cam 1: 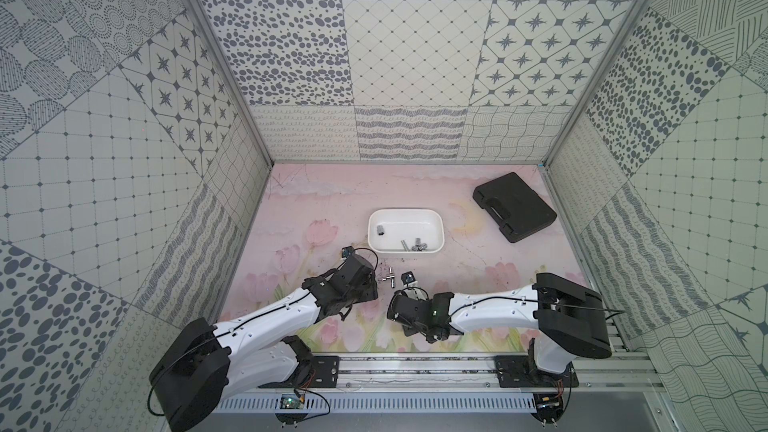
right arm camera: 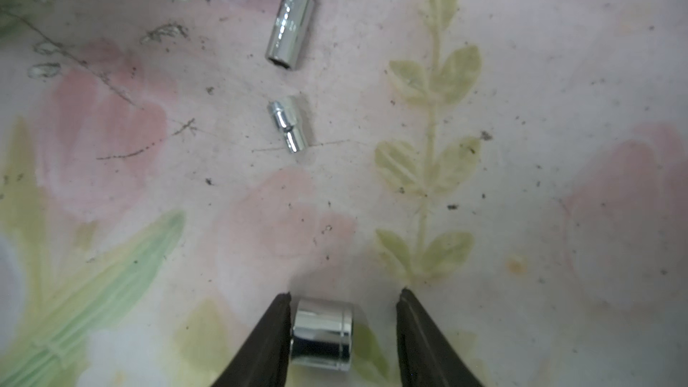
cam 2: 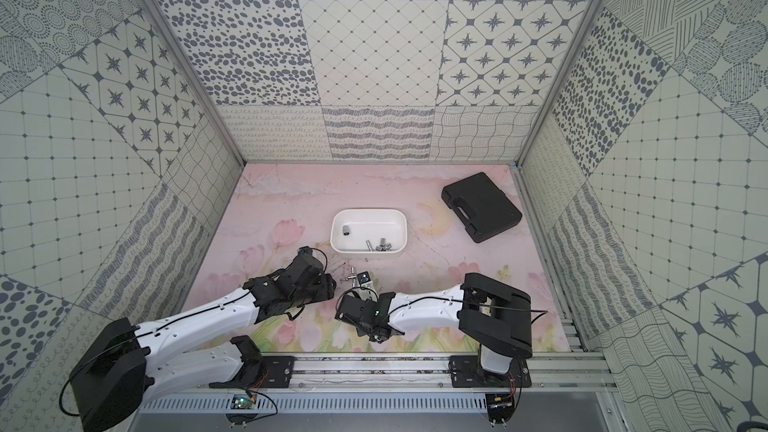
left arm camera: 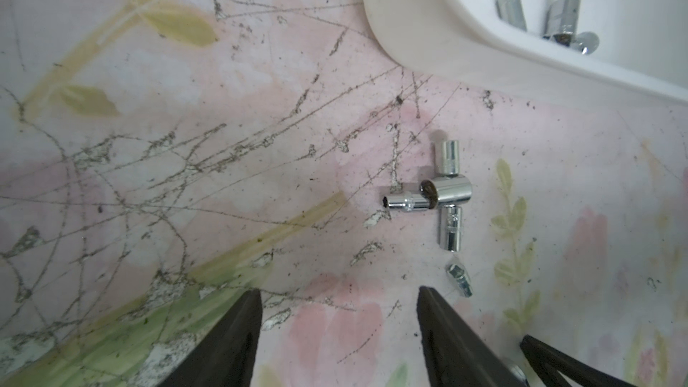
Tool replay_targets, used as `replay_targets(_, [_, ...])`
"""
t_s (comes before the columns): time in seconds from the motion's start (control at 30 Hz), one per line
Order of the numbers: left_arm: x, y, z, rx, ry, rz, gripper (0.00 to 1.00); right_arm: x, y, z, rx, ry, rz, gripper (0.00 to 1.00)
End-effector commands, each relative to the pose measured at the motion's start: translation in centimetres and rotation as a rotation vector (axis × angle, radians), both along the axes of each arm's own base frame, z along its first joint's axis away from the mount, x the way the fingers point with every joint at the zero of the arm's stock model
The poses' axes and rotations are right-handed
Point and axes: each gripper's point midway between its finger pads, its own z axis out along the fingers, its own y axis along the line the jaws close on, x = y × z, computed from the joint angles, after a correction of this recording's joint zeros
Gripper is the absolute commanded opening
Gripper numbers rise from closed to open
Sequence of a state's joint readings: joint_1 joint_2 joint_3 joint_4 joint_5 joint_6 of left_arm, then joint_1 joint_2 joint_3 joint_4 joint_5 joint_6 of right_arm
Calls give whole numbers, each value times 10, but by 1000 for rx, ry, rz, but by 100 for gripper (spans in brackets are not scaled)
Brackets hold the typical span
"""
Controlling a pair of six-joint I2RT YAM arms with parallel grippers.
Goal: Put the socket on the desktop into the storage box
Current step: Pick up the socket head from the center of the board, then place the socket head in the storage box.
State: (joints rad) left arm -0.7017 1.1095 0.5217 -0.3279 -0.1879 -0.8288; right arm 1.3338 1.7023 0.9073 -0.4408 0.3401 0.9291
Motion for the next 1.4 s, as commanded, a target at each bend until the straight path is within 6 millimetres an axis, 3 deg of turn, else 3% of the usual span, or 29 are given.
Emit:
replay_targets(0.0, [0,4,2,20,-7,3,71,-15,-5,-22,-37,62,-20,39])
replay_targets(0.2, [0,6,2,23,-11,10,71,-23,-12,-26,-40,92,-51,24])
replay_targets(0.3, [-1,2,2,4,-7,-2,71,-30,-18,-27,-37,95,-61,24])
replay_targets(0.37, [-1,-2,0,-6,0,-17,71,-32,-26,-28,-40,98,-75,18])
replay_targets(0.53, [-1,-2,1,7,15,-18,71,-27,-27,-22,-35,70,-75,20])
replay_targets(0.7, [-2,-2,3,-4,10,-15,71,-10,-20,-1,-44,-14,-55,21])
replay_targets(0.9, [-2,2,9,-18,-21,3,71,27,-19,37,-8,-116,-58,21])
replay_targets(1.27, [-3,7,15,-39,-65,18,72,134,-8,121,122,-306,-102,22])
replay_targets(1.37, [-3,6,15,-42,-64,13,72,165,-7,129,139,-320,-112,22])
